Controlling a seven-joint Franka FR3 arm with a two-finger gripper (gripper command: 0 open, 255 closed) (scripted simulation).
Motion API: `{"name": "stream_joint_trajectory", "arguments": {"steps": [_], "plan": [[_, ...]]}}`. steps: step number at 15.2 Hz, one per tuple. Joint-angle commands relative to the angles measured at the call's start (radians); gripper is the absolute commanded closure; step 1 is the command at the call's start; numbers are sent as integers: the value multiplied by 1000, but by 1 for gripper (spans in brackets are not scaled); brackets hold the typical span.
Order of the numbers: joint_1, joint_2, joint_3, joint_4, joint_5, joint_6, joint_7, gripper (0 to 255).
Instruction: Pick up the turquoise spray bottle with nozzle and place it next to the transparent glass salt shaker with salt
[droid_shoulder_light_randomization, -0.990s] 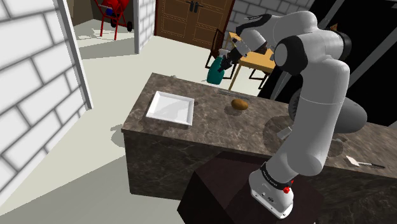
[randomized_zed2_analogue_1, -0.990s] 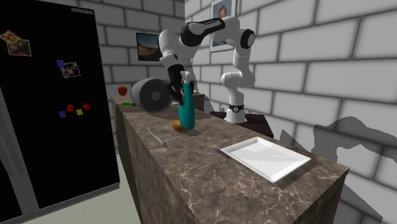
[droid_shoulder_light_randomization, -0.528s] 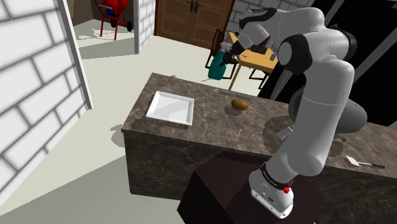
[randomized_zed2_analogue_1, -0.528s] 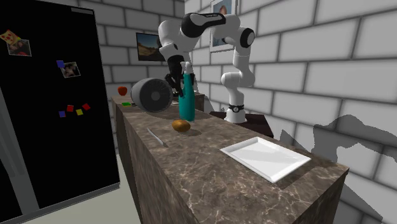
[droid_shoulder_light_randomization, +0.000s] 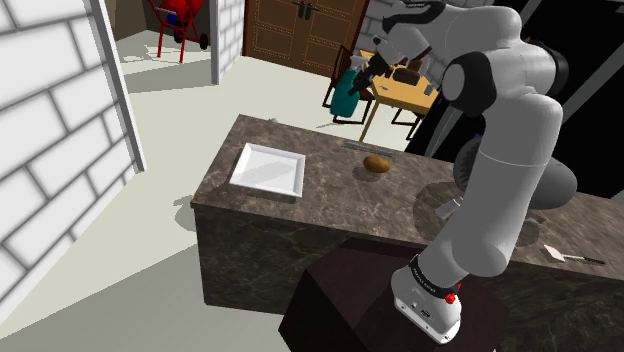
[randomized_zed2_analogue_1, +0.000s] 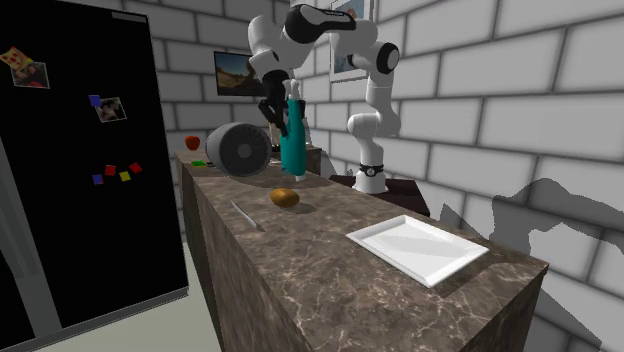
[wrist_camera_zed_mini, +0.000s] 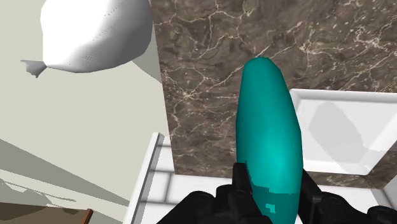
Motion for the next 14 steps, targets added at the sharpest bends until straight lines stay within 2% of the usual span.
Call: {"name": "stream_joint_trajectory", "arguments": {"steps": [1, 14], "plan": [[-2, -5, -3, 19, -8, -19, 13, 255], [-33, -9, -13, 183, -30, -159, 97, 255]]}}
